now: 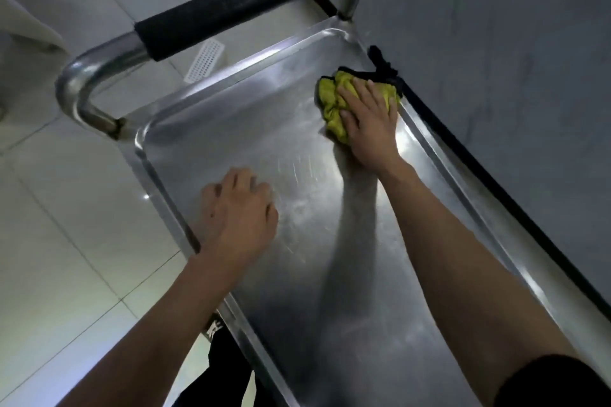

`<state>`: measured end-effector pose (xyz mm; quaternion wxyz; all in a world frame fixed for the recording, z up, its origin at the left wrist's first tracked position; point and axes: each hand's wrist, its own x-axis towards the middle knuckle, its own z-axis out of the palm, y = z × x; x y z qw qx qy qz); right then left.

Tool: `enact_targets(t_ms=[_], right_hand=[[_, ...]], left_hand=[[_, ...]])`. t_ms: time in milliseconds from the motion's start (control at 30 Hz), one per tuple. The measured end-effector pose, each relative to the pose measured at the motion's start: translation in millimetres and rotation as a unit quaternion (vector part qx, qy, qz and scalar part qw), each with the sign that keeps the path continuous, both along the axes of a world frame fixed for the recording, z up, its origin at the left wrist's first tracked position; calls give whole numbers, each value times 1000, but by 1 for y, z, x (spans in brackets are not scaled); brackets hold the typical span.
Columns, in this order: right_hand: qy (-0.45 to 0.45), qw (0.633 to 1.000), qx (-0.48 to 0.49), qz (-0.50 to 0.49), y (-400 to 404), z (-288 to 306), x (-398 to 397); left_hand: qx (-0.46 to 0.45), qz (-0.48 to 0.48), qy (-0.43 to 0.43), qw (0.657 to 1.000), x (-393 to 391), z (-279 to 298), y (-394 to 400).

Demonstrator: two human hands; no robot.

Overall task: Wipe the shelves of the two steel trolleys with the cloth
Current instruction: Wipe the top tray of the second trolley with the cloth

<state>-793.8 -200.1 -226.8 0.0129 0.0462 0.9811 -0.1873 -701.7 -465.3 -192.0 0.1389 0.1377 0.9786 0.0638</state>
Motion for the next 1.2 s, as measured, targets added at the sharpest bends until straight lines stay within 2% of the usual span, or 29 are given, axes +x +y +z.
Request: enact_targets(t_ms=[167, 433, 600, 767, 900, 1000, 1100, 1200], right_hand=[[-2, 999, 29, -20, 38, 0, -18], [-9, 1000, 3, 10, -13, -1, 38], [-21, 1000, 12, 18, -59, 3, 90], [-45, 998, 10, 31, -122, 8, 139], [-55, 997, -26, 54, -174, 9, 174], [-53, 995, -55, 64, -205, 9, 198], [-47, 993, -71, 77, -227, 9, 218], [-51, 993, -73, 74, -247, 7, 231]], left_hand=[[-17, -12, -6, 1000, 1, -1, 6], [-2, -24, -19, 1000, 0, 5, 0], [-25, -42, -37, 998, 8, 12, -14], [55, 22, 9, 998, 69, 19, -64], [80, 74, -10, 994, 113, 16, -96], [127, 71, -21, 989, 124, 19, -107], [187, 113, -27, 976, 128, 23, -117], [202, 114, -15, 973, 129, 25, -126]])
